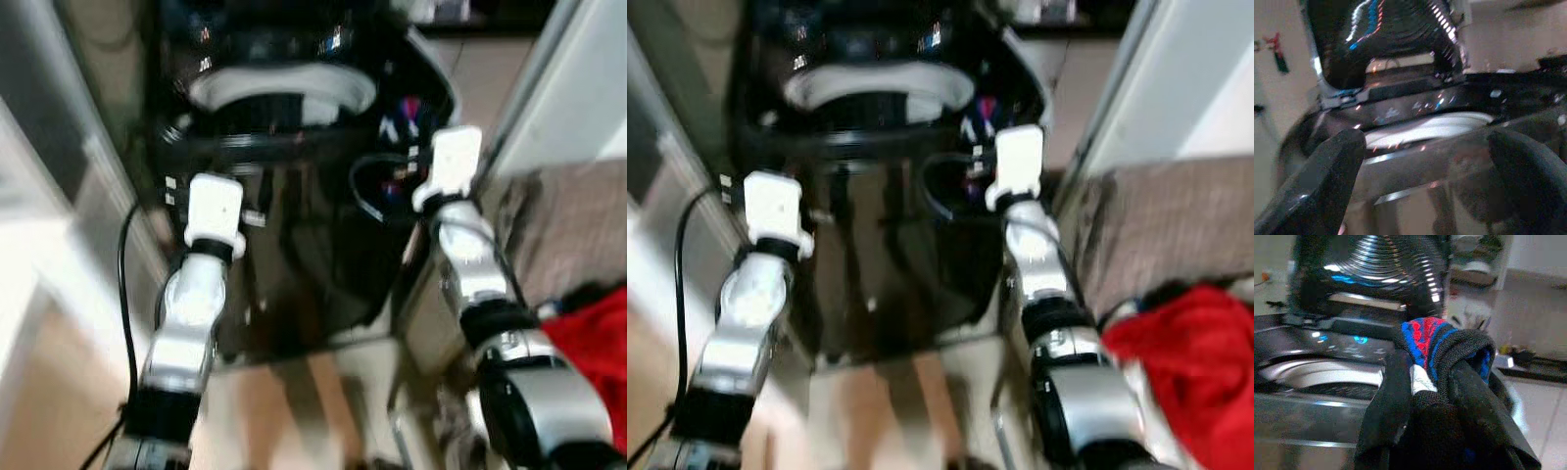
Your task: Clothes washing
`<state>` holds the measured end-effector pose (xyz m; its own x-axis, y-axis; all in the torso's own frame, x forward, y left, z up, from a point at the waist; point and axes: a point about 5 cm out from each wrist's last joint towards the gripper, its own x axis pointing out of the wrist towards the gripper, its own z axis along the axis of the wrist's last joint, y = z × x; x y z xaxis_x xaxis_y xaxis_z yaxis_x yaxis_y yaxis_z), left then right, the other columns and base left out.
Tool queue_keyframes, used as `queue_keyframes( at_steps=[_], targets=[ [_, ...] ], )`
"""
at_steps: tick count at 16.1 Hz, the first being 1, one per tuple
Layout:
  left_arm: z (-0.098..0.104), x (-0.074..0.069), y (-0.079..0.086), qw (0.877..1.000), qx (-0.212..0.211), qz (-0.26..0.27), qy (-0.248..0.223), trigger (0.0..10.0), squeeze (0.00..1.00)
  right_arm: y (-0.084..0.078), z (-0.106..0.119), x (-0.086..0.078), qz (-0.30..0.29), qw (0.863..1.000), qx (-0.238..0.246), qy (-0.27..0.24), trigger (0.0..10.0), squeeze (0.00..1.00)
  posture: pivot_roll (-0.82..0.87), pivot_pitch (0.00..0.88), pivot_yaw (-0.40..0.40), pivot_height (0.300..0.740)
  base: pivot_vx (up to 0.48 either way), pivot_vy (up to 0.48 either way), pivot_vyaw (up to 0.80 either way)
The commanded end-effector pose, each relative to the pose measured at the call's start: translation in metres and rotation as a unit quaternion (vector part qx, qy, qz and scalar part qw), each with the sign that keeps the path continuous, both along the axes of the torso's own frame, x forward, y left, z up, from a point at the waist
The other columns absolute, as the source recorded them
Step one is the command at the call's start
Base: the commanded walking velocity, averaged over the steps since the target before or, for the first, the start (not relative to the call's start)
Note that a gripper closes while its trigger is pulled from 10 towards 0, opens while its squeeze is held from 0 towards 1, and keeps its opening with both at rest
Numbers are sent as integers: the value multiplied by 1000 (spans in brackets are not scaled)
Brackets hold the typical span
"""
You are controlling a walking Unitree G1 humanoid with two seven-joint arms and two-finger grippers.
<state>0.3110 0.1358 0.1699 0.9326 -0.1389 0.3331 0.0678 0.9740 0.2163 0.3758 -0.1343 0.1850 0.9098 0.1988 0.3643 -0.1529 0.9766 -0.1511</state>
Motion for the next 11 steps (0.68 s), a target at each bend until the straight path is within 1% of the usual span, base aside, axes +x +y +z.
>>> queue_keyframes(
  at_steps=[1,2,3,6,8,9,10,11],
  targets=[
    [8,-1,-7,1000,-7,-21,-16,10000,0,-11,11,3,-16,1000,10,-17,10000,0,-20,0,-33,740,480,0,0],
    [9,-3,-10,999,2,-37,-23,10000,0,-9,25,7,-13,999,-2,-33,10000,0,-15,0,-38,740,480,0,0],
    [8,-3,-10,999,2,-39,-21,10000,0,-8,30,9,-11,999,-4,-38,10000,0,-13,0,-39,740,480,0,0],
    [14,-5,-12,998,22,-42,-39,10000,0,-4,60,19,6,998,-15,-62,10000,0,-1,0,-47,740,464,0,0],
    [22,-8,-15,997,15,-58,-48,10000,0,0,77,25,19,997,-40,-68,10000,0,19,0,-57,740,465,0,0],
    [29,-9,-16,996,16,-61,-58,10000,0,6,84,29,34,996,-59,-62,10000,0,19,0,-57,740,461,0,0],
    [40,-10,-15,995,16,-61,-72,10000,0,12,87,33,49,996,-63,-40,10000,0,31,0,-61,740,461,0,0],
    [59,-11,-11,994,14,-49,-95,10000,0,20,79,42,74,996,11,56,10000,0,49,0,-62,740,465,0,0]
  ],
)
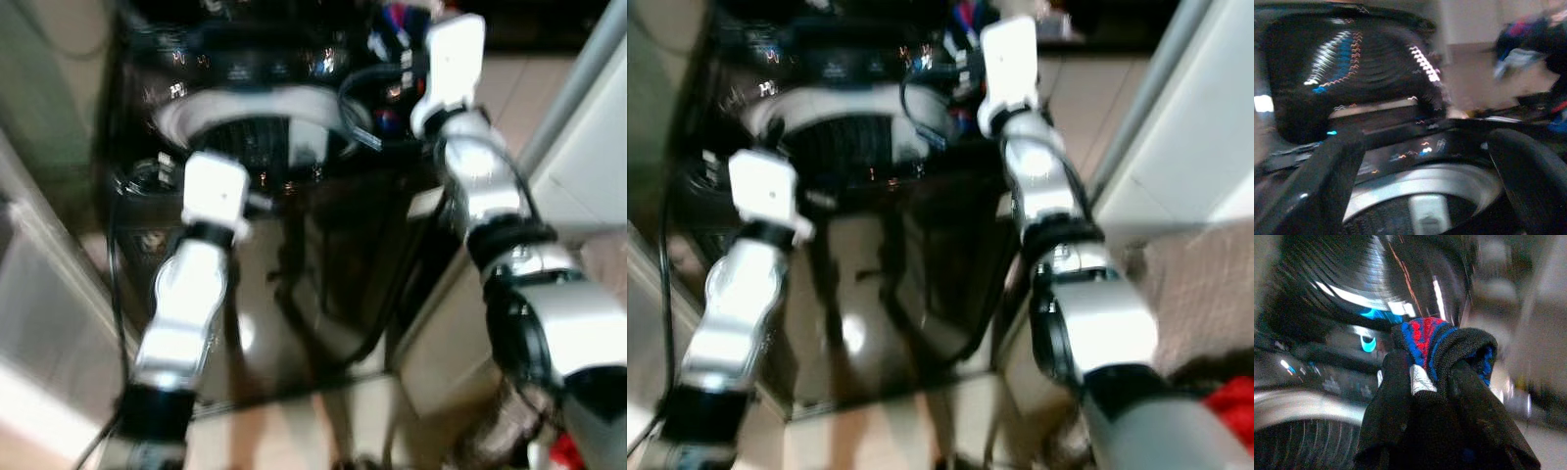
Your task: Clothes washing
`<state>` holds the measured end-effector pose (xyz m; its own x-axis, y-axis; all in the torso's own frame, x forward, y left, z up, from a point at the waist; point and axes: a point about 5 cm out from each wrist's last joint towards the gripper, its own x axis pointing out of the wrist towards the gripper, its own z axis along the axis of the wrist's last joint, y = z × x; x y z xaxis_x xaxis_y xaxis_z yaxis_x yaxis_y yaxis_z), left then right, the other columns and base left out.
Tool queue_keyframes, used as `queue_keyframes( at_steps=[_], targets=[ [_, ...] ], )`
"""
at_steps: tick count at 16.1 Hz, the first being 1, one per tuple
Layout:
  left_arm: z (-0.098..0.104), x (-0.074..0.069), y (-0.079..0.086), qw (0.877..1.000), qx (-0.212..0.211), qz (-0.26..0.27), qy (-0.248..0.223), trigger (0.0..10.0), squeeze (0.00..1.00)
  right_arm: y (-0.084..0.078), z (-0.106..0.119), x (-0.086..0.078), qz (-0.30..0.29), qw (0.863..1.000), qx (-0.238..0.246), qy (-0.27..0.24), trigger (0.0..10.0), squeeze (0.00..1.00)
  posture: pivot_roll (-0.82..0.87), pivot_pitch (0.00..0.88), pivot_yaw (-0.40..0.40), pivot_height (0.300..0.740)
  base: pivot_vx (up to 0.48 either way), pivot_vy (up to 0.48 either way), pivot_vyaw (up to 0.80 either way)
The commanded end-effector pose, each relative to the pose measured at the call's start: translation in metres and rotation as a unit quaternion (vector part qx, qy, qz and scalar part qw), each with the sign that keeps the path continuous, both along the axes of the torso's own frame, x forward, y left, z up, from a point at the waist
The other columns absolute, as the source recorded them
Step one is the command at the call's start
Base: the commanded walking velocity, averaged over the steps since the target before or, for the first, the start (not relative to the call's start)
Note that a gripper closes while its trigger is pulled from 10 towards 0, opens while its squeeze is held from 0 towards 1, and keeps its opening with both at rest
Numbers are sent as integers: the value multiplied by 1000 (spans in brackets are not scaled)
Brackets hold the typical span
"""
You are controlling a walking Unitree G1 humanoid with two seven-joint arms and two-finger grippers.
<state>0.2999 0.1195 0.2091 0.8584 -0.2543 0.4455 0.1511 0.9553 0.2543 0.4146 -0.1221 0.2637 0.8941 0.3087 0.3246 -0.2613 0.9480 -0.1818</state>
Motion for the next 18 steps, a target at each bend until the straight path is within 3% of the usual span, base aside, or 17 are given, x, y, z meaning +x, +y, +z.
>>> queue_keyframes(
  at_steps=[1,2,4,7,8,9,10,11,12,13,15,16,18],
  targets=[
    [26,1,9,999,-22,20,-32,10000,0,10,-4,6,24,995,60,76,10000,0,54,0,-63,740,461,0,0],
    [41,1,14,997,-69,24,-30,10000,0,17,-21,7,12,987,84,139,10000,0,73,6,-66,740,450,0,0],
    [56,-2,16,995,-73,48,-43,10000,0,19,-35,6,-2,981,92,169,10000,0,100,25,-73,740,0,0,0],
    [90,-15,9,994,-70,14,-80,10000,0,32,-60,1,-11,977,37,210,10000,0,130,36,-75,740,0,0,0],
    [100,-20,9,994,-68,8,-87,10000,0,36,-70,-1,-13,970,27,241,10000,1000,138,35,-79,740,0,0,0],
    [99,-20,9,994,-68,8,-81,10000,0,36,-74,-2,-15,966,37,255,10000,1000,139,34,-80,740,0,0,0],
    [82,-17,7,997,-59,5,-43,10000,0,32,-84,-3,-28,947,114,298,10000,1000,137,32,-80,740,0,0,0],
    [71,-16,5,998,-50,-1,-22,10000,0,30,-87,-4,-33,939,146,310,10000,1000,135,32,-79,740,0,0,0],
    [52,-16,1,999,-33,-16,13,10000,0,29,-87,-4,-29,941,140,307,10000,1000,124,31,-74,740,0,0,0],
    [46,-17,-4,999,-20,-30,23,10000,0,27,-81,-2,-31,948,133,287,10000,1000,119,32,-72,740,0,0,0],
    [38,-20,-12,995,-34,-75,56,10000,0,23,-80,-1,-42,946,148,285,10000,1000,106,32,-65,740,0,0,0],
    [33,-25,-19,989,-47,-115,79,10000,0,21,-79,-1,-48,947,147,281,10000,1000,104,33,-64,740,0,0,0],
    [24,-33,-34,979,-30,-174,102,10000,0,13,-69,2,-76,958,127,244,10000,1000,101,22,-66,740,0,0,0]
  ],
)
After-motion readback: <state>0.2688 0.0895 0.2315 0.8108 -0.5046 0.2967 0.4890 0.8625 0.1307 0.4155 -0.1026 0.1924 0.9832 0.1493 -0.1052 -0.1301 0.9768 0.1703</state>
